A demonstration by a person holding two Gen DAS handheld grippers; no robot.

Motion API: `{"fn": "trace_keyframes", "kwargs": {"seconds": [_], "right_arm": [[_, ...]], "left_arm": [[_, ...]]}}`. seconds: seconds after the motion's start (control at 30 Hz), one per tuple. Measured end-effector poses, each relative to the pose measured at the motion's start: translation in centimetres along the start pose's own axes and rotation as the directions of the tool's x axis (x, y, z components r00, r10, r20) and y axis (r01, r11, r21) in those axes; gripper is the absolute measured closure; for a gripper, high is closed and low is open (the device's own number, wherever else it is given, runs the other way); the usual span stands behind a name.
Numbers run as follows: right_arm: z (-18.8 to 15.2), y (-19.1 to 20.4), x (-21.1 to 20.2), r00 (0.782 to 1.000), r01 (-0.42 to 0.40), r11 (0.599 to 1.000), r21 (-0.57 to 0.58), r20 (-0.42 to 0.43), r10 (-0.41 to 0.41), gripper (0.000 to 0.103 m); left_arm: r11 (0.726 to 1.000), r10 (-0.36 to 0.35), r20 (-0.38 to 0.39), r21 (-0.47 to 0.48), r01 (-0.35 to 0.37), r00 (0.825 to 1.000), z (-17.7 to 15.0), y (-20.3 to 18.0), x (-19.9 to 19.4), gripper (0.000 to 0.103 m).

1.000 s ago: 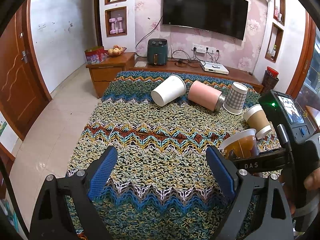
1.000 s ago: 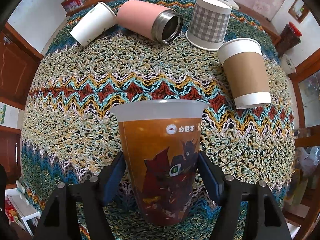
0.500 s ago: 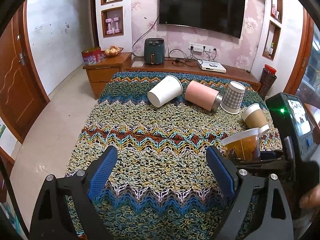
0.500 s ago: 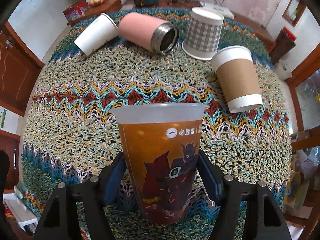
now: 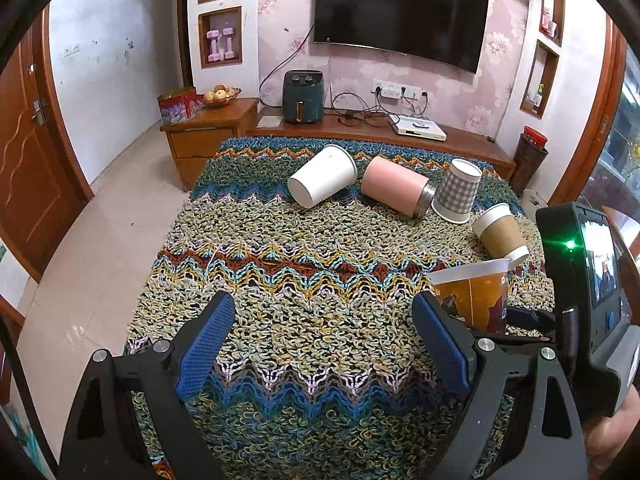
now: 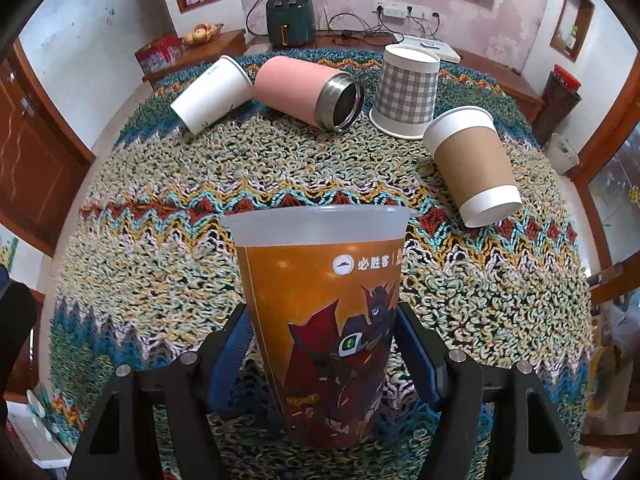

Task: Flip cup upright
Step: 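Carry the upright cup with the right tool over the blanket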

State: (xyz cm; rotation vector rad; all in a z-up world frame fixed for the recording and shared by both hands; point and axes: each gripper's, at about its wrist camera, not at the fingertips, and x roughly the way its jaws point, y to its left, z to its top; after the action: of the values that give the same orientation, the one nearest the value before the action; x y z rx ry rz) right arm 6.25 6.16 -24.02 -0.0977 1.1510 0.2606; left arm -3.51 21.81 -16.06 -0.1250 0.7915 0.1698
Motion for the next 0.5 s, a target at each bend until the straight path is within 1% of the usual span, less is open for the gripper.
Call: {"fn": "trace_keyframes", "kwargs": {"seconds": [0.1, 0.27, 0.43, 0.5], "right_arm": [[0.0, -0.1, 0.0, 1.0, -0.01, 1.0, 0.016, 0.03, 0.009, 0.031], [-0.6, -0.3, -0.6, 0.991, 0.005, 1.0, 0.028, 0.131, -0.009, 0.031], [-1.3, -0.6, -0.7, 0.971, 0.011, 0.998, 0.066, 0.237, -0.026, 0.031], [-1.6, -0.7, -0.6, 0.965, 0.017, 0.998, 0.068, 0.258, -0.034, 0.031]], "left_arm": [[1.0, 0.004, 0.008, 0.002, -0.004, 1.0, 0.0, 0.0, -0.1, 0.011], [1.0, 0.004, 0.005, 0.001, -0.004, 1.0, 0.0, -0.2, 0.0, 0.011], [1.0, 0.004, 0.006, 0.009, -0.004, 1.0, -0.2, -0.5, 0.0, 0.011], [1.0, 0.004, 0.005, 0.011, -0.004, 1.0, -0.3, -0.6, 0.0, 0.011]]}}
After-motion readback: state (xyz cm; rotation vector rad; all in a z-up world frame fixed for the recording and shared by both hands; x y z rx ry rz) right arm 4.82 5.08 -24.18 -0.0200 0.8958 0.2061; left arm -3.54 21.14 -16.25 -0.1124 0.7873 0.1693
